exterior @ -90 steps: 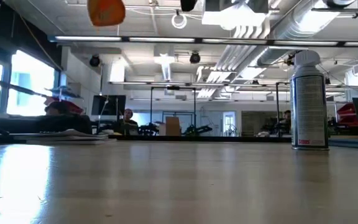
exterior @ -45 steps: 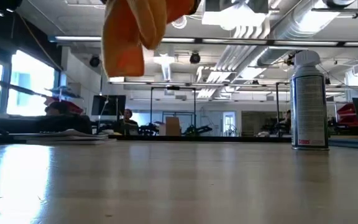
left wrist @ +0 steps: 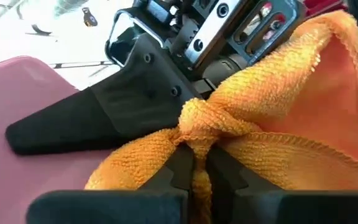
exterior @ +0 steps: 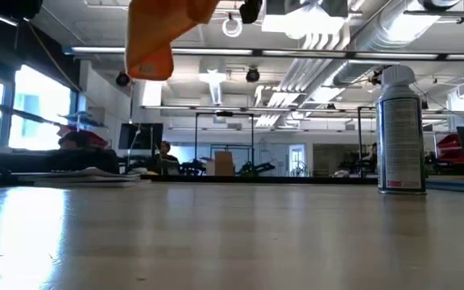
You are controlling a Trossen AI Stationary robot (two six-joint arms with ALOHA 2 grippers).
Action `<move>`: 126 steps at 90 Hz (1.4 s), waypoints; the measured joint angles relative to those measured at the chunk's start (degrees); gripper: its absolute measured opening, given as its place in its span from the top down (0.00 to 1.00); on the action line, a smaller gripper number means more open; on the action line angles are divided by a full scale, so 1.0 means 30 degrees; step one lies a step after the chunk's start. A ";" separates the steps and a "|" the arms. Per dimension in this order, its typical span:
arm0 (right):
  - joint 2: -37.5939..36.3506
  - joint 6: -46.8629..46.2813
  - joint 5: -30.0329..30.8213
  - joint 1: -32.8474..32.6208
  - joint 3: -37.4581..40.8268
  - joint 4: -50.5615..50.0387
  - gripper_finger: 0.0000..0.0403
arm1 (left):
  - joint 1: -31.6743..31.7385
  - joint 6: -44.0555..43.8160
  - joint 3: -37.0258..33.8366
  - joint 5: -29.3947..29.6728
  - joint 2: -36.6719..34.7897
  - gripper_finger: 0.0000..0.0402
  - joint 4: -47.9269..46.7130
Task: Apply microfiber cloth
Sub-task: Wipe the front and back of the cellphone with the yellow microfiber cloth
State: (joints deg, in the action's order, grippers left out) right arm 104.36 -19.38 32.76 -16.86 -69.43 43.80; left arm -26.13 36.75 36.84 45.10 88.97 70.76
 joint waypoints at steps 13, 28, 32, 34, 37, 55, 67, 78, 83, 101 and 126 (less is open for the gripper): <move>0.0007 0.0054 -0.0085 0.0000 0.0000 -0.0250 1.00 | -0.0087 0.0709 0.0000 0.0381 -0.0818 0.99 -0.1552; 0.0017 -0.0005 -0.0198 0.0000 0.0000 -0.0333 1.00 | -0.0545 0.1631 0.0000 0.1792 -0.2537 0.99 -0.4002; 0.0022 0.0009 -0.0176 0.0000 0.0000 -0.0361 1.00 | -0.0565 0.1596 0.0000 0.1980 -0.3049 0.99 -0.4939; 0.0024 0.0009 -0.0137 0.0000 0.0007 -0.0415 1.00 | -0.0568 0.1467 0.0000 0.2028 -0.3326 0.99 -0.5498; 0.0045 0.0030 -0.0125 0.0000 0.0007 -0.0500 1.00 | -0.0568 0.1236 0.0000 0.2056 -0.3705 0.99 -0.6362; 0.0058 0.0773 -0.0082 -0.0049 0.0015 -0.1325 1.00 | -0.0581 -0.0757 0.0006 0.2004 -0.6161 0.99 -1.1254; 0.0106 0.1478 0.0116 -0.0285 0.0062 -0.1881 1.00 | -0.0642 -0.1791 0.0022 0.1842 -0.7617 0.99 -1.4762; 0.0109 0.2495 0.0156 -0.0595 0.0066 -0.2776 1.00 | -0.1051 -0.2079 0.0051 0.1161 -0.8852 0.99 -1.7317; 0.0109 0.2989 0.0072 -0.0698 0.0066 -0.3360 1.00 | -0.1275 -0.2031 0.0051 0.0838 -0.9323 0.99 -1.7974; 0.0117 0.4974 -0.0184 -0.0928 0.0095 -0.4843 1.00 | -0.1770 -0.1082 0.0056 0.0370 -1.0200 0.99 -1.9407; 0.0117 0.4524 -0.0854 -0.0743 0.0102 -0.5146 1.00 | -0.1761 0.3668 0.0073 -0.0118 -0.8344 0.99 -1.7226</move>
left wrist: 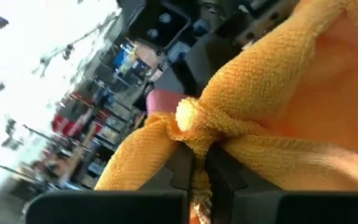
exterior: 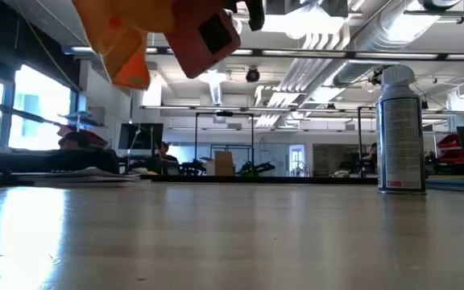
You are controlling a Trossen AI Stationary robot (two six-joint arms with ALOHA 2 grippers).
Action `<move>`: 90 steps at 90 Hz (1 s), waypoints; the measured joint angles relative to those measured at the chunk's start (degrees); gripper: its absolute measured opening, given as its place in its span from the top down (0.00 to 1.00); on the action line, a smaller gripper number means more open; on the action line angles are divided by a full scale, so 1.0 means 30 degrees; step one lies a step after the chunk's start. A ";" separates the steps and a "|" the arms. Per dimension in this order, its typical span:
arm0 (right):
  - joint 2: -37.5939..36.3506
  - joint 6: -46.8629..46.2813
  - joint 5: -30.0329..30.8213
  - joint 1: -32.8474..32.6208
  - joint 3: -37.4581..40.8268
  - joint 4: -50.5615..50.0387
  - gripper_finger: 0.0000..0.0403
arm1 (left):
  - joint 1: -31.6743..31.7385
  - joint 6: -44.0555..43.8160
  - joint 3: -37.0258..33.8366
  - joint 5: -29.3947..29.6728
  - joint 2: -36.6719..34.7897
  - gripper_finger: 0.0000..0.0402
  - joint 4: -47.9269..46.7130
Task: Apply microfiber cloth
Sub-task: Wipe the front and back of the cellphone with the yellow microfiber cloth
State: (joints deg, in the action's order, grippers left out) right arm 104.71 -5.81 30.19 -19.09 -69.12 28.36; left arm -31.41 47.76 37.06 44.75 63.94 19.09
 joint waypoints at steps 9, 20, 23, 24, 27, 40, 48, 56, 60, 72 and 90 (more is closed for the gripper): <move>-0.0007 -0.0946 -0.0850 0.0259 0.0000 -0.0557 1.00 | 0.0207 0.2364 -0.0018 0.0024 0.1012 0.99 0.1893; -0.0007 -0.1099 -0.1185 0.0350 -0.0007 -0.1470 1.00 | 0.0704 0.3275 0.0041 -0.0865 0.2081 0.99 0.3840; -0.0012 -0.1105 -0.1268 0.0352 -0.0009 -0.1712 1.00 | 0.0898 0.2832 0.0296 -0.1217 0.2337 0.99 0.3932; -0.0014 -0.1105 -0.1310 0.0356 -0.0014 -0.1792 1.00 | 0.0962 0.2623 0.0396 -0.1350 0.2421 0.99 0.3969; -0.0015 -0.1099 -0.1456 0.0357 -0.0015 -0.2022 1.00 | 0.1186 0.1903 0.0710 -0.1814 0.2642 0.99 0.4039; 0.0006 -0.0205 -0.1801 0.0408 -0.0021 -0.2742 1.00 | 0.2078 -0.0604 0.1922 -0.3519 0.3754 0.99 0.3192; -0.0023 0.0505 -0.1651 0.0408 -0.0015 -0.2990 1.00 | 0.2359 -0.1801 0.2368 -0.3820 0.4144 0.99 0.2386; -0.0284 0.0723 -0.1450 0.0373 -0.0015 -0.3632 1.00 | 0.2402 -0.2852 0.2484 -0.4478 0.4177 0.99 0.2064; -0.0490 0.1030 -0.1338 0.0317 -0.0015 -0.3947 1.00 | 0.2379 -0.3263 0.2492 -0.4759 0.4177 0.99 0.2064; -0.0994 0.2759 -0.0727 -0.0039 -0.0015 -0.4406 1.00 | 0.1938 -0.4327 0.2513 -0.4506 0.3809 0.99 0.1655; -0.2049 0.4097 0.0372 -0.0825 -0.0080 -0.5344 1.00 | 0.1095 -0.6063 0.2441 -0.4763 0.2179 0.99 0.0838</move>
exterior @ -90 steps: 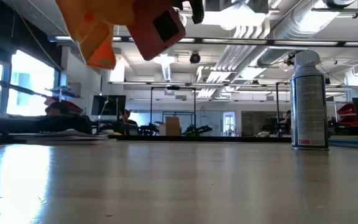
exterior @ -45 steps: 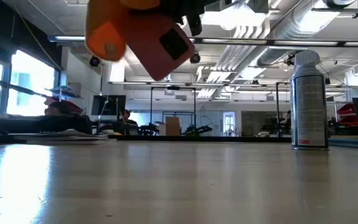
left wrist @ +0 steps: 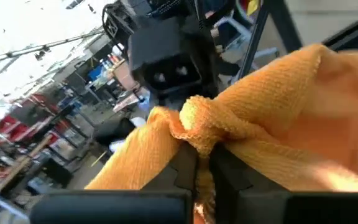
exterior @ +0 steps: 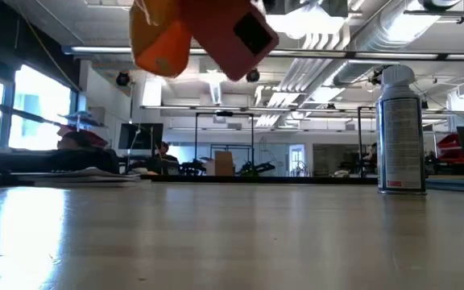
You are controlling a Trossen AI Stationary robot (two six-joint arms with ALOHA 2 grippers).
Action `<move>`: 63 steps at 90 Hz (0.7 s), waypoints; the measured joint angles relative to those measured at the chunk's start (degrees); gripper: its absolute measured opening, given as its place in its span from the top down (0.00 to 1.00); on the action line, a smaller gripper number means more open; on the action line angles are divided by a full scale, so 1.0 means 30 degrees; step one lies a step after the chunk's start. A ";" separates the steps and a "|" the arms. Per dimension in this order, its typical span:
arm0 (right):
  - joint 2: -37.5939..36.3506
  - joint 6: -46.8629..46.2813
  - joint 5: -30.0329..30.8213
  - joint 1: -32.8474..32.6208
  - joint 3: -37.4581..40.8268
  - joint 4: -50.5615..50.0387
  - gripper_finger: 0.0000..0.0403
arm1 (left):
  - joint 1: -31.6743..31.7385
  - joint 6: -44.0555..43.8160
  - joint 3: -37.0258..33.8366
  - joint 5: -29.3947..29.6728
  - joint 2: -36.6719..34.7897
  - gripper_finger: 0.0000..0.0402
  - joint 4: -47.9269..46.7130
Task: Apply microfiber cloth
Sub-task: Wipe the front and back of the cellphone with the yellow microfiber cloth
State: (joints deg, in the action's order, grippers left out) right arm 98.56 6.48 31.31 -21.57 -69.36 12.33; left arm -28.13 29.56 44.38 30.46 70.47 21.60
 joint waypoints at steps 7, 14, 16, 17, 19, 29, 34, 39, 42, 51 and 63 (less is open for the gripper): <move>-0.0271 0.0287 -0.0004 -0.0243 0.0000 -0.0486 1.00 | -0.0147 -0.0605 -0.0015 0.0093 -0.0603 0.99 -0.0755; -0.0500 0.1210 0.0047 -0.0554 0.0007 -0.0744 1.00 | -0.0120 -0.1194 -0.0015 0.0349 -0.0957 0.99 -0.1406; -0.0559 0.1693 0.0052 -0.0632 0.0007 -0.0771 1.00 | -0.0113 -0.1373 -0.0015 0.0384 -0.1007 0.99 -0.1563; -0.0597 0.1931 0.0059 -0.0670 0.0007 -0.0778 1.00 | -0.0113 -0.1473 -0.0015 0.0386 -0.1019 0.99 -0.1623; -0.0670 0.2472 0.0055 -0.0761 0.0007 -0.0792 1.00 | -0.0113 -0.1716 -0.0015 0.0414 -0.1028 0.99 -0.1638; -0.0880 0.4896 0.0708 -0.1102 0.0010 -0.0879 1.00 | -0.0113 -0.2346 -0.0015 0.0207 -0.0904 0.99 -0.1641; -0.0880 0.5787 0.1415 -0.1263 0.0026 -0.0883 1.00 | -0.0106 -0.2638 -0.0015 0.0062 -0.0833 0.99 -0.1685; -0.0880 0.6950 0.1903 -0.1384 0.0029 -0.0995 1.00 | -0.0106 -0.3028 -0.0015 -0.0007 -0.0798 0.99 -0.1830; -0.0880 0.7763 0.2045 -0.1419 0.0029 -0.1076 1.00 | -0.0092 -0.3326 -0.0015 -0.0032 -0.0796 0.99 -0.2021; -0.0880 1.0430 0.2132 -0.1563 0.0029 -0.1332 1.00 | 0.0015 -0.4325 -0.0156 -0.0028 -0.0793 0.99 -0.2387; -0.0880 1.4443 0.2220 -0.1720 0.0036 -0.1621 1.00 | 0.0420 -0.6350 -0.1025 -0.0220 -0.0800 0.99 -0.2295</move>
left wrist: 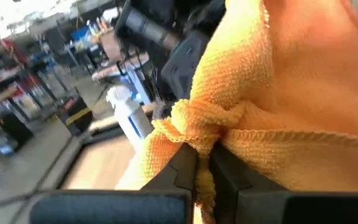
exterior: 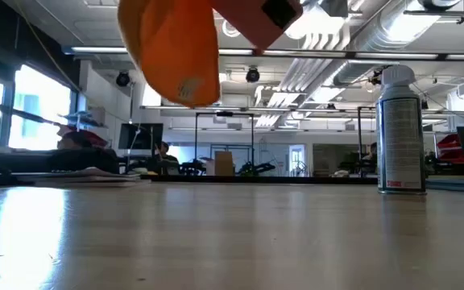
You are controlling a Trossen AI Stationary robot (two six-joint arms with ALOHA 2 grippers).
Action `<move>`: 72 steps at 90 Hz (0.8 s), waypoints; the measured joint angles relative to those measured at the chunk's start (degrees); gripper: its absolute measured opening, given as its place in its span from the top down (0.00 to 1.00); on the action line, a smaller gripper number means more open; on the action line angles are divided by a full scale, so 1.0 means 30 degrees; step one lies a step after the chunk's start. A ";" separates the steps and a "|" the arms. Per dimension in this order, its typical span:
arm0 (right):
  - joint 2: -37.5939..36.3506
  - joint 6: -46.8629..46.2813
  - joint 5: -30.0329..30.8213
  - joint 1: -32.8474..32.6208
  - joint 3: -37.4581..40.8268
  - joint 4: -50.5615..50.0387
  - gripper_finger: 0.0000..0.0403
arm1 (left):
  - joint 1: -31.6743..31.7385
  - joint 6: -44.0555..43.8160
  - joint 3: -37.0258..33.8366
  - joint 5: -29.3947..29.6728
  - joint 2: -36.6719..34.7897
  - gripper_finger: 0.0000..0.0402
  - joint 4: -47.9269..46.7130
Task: Apply microfiber cloth
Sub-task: Wipe the front and back of the cellphone with the yellow microfiber cloth
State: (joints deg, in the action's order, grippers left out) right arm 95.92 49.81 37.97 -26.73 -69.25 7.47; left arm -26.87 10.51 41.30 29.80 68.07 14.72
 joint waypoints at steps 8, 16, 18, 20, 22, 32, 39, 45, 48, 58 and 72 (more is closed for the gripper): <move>-0.0002 0.1577 -0.0147 -0.0050 0.0000 -0.0028 1.00 | 0.0643 -0.1930 -0.0982 -0.0971 0.0022 0.99 -0.0063; 0.0004 0.2386 0.0172 0.0004 -0.0022 -0.0372 1.00 | 0.1388 -0.4047 -0.1989 -0.2606 0.0087 0.99 -0.0253; 0.0049 0.2629 0.0428 0.0030 -0.0026 -0.0523 1.00 | 0.1611 -0.4594 -0.2203 -0.3043 0.0082 0.99 -0.0256; 0.0126 0.2973 0.0715 0.0051 -0.0029 -0.0679 1.00 | 0.1818 -0.5099 -0.2390 -0.3564 0.0073 0.99 -0.0203; 0.0212 0.3342 0.0981 0.0073 -0.0036 -0.0892 1.00 | 0.2027 -0.5601 -0.2548 -0.4076 0.0068 0.99 -0.0144; 0.0894 0.5398 0.2532 0.0264 -0.0029 -0.2181 1.00 | 0.2947 -0.7326 -0.3204 -0.6768 0.0066 0.99 0.0715; 0.1385 0.6438 0.3912 0.0316 -0.0029 -0.2707 1.00 | 0.3279 -0.7701 -0.3169 -0.7906 -0.0177 0.99 0.1049; 0.1872 0.7313 0.5192 0.0316 -0.0029 -0.2740 1.00 | 0.3445 -0.7415 -0.2977 -0.7784 -0.0651 0.99 0.1206; 0.2107 0.7919 0.5828 0.0316 -0.0029 -0.2765 1.00 | 0.3516 -0.7055 -0.2907 -0.7429 -0.0870 0.99 0.1262; 0.2607 0.9823 0.7083 0.0351 -0.0015 -0.2646 1.00 | 0.3740 -0.5311 -0.2785 -0.5727 -0.1138 0.99 0.1662; 0.2892 1.0420 0.7371 0.0649 -0.0015 -0.2206 1.00 | 0.4092 -0.3689 -0.2756 -0.5385 -0.0310 0.99 0.2377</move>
State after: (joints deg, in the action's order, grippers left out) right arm 104.60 81.07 60.09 -24.78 -69.30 0.85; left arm -14.59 -0.55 33.04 13.64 67.14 21.85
